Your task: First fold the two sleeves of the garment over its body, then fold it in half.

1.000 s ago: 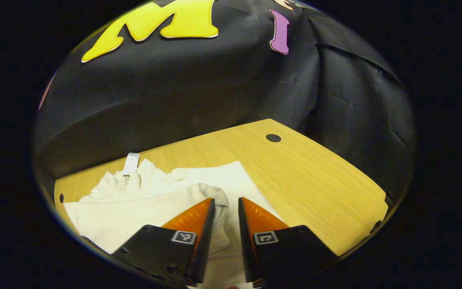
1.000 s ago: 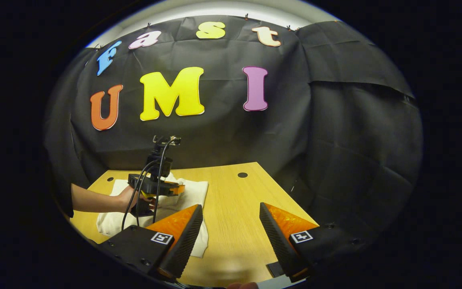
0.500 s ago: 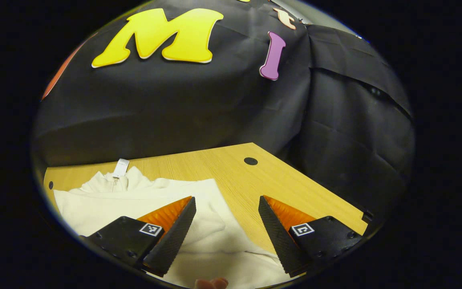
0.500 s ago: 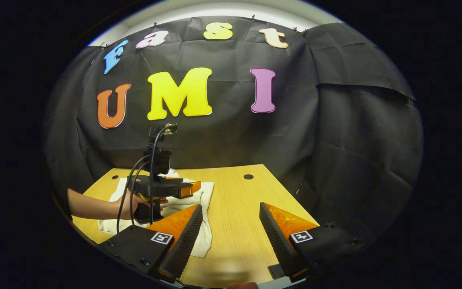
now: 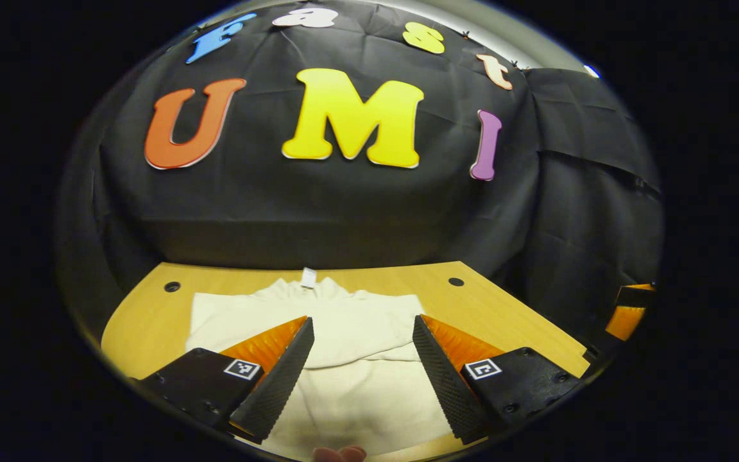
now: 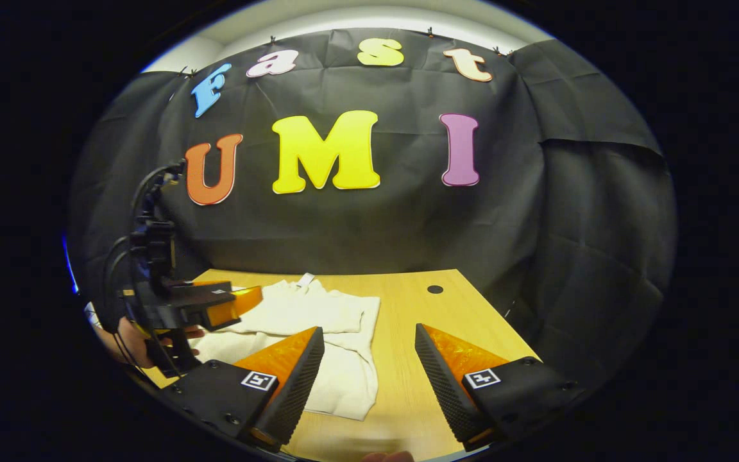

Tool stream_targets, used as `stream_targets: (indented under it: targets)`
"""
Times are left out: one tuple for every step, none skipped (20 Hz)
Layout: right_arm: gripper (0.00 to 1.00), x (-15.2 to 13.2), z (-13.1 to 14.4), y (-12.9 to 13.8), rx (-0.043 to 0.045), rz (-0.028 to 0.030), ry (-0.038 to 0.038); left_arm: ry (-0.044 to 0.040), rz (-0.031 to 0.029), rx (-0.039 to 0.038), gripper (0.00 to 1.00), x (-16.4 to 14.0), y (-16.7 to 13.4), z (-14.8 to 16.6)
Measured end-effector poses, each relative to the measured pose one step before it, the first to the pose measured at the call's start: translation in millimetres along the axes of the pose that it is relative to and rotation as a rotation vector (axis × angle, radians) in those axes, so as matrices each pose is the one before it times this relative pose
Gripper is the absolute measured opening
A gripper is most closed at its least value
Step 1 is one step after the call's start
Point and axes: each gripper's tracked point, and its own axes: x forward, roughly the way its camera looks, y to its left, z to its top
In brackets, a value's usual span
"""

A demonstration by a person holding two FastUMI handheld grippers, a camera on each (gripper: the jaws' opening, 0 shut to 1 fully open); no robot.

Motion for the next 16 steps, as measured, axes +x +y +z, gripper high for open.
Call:
stream_targets:
  targets:
    - [0.90,1.48,-2.92,3.85,0.00091,0.00646,0.00236,-0.00602,0.02291,-0.00232,0.99,-16.19,12.79,0.56]
    - [0.90,1.75,-1.64,4.25,-0.00136,0.00385,0.00488,0.00090,0.02351,-0.00414,0.99,-12.60,13.35,-1.31]
    - [0.90,2.21,-2.97,3.31,-0.00344,0.00266,0.00440,-0.00030,0.01605,-0.00346,0.99,-7.91,12.28,-0.30]
    - [0.90,-0.10,-1.33,2.48,-0.00347,0.00165,0.00252,0.00036,0.01814,-0.00279,0.99,-6.44,13.17,-0.29]
    - [0.90,0.50,-0.29,3.90,-0.00361,0.00217,0.00204,-0.00113,0.01471,-0.00373,0.99,-7.25,12.78,0.56]
    - [0.90,-0.07,0.04,3.72,-0.00439,0.00149,0.00051,0.00175,0.01548,-0.00134,1.00,-6.13,10.43,-0.59]
    - [0.90,-0.49,0.09,3.13,-0.00402,0.00217,-0.00167,-0.00504,0.01685,0.00208,0.99,-6.40,11.15,1.16]
    - [0.90,-1.04,0.39,3.52,-0.00620,-0.00028,0.00113,-0.00434,0.01254,0.00039,0.99,-6.21,7.85,0.99]
    - [0.90,-0.88,-1.61,2.75,-0.00327,0.00227,0.00288,-0.00217,0.00560,-0.00868,0.99,-6.37,7.13,-0.86]
    - [0.90,-0.61,-2.01,1.65,-0.00152,0.00039,0.00463,0.01184,0.00223,-0.00695,0.99,-5.39,4.37,-4.48]
    - [0.90,1.23,-2.62,0.45,0.00018,-0.00082,0.01077,0.00946,0.00523,-0.00639,0.99,-3.40,5.60,-4.79]
    - [0.90,1.09,-4.49,-0.33,0.00195,-0.00035,0.01132,0.01496,0.00334,-0.00976,1.00,-1.55,5.53,-6.53]
    - [0.89,1.34,-3.92,-1.95,0.00052,-0.00412,0.01456,0.01738,0.00299,-0.01124,0.99,-3.31,5.70,-7.56]
    - [0.90,2.01,-5.47,-2.37,0.00248,-0.00203,0.01671,0.01927,0.00480,-0.01259,1.00,-1.74,6.11,-6.19]
    - [0.90,2.98,-6.21,-3.34,0.00213,-0.00835,0.01696,0.02326,0.00362,-0.01463,1.00,-0.08,6.28,-7.88]
    - [0.90,3.15,-8.70,-5.78,-0.00055,-0.01073,0.02261,0.02588,0.00229,-0.01575,1.00,1.39,5.60,-9.58]
